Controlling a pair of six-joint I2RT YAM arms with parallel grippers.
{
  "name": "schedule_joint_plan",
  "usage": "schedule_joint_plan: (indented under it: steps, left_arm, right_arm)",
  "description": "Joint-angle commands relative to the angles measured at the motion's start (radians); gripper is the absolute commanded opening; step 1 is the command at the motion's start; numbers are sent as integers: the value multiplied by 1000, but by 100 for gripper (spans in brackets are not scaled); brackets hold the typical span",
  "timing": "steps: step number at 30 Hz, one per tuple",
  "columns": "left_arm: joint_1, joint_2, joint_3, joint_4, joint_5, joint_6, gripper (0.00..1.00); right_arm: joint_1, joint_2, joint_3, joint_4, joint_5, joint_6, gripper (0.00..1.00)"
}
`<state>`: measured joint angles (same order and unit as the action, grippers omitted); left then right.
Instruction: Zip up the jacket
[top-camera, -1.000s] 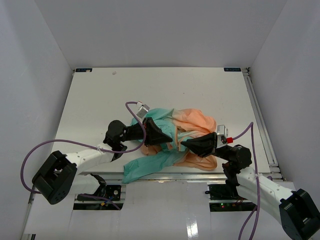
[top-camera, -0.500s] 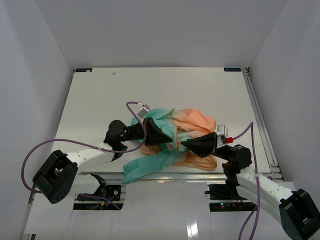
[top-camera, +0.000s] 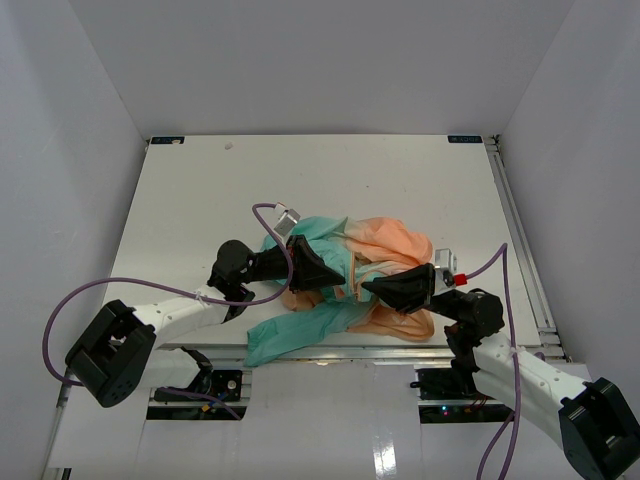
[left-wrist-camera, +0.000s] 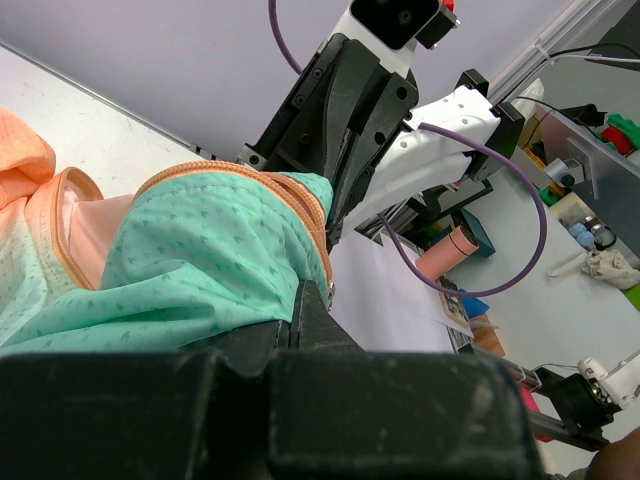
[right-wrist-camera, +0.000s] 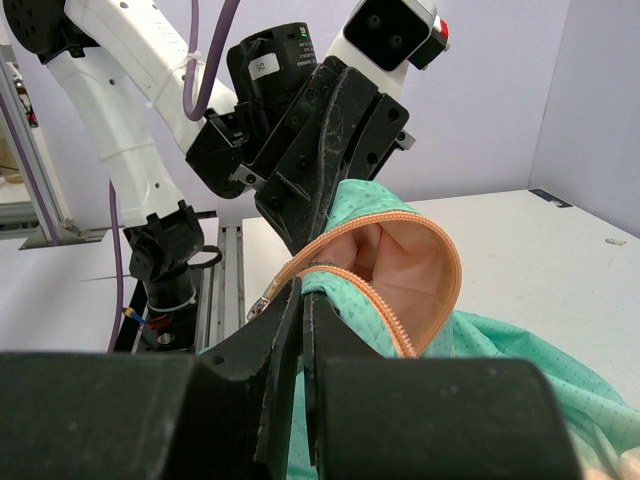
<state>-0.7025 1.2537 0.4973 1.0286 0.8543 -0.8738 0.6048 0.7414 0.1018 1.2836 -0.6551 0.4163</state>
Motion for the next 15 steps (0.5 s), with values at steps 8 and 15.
schedule_joint_plan:
  steps: [8,15]
  left_arm:
    - [-5,-22,11,11,1,7,0]
    - [-5,-23,12,2,-2,17,0]
  right_arm:
    - [7,-1,41,102,-6,4,8]
    - [10,13,43,113,-15,14,8]
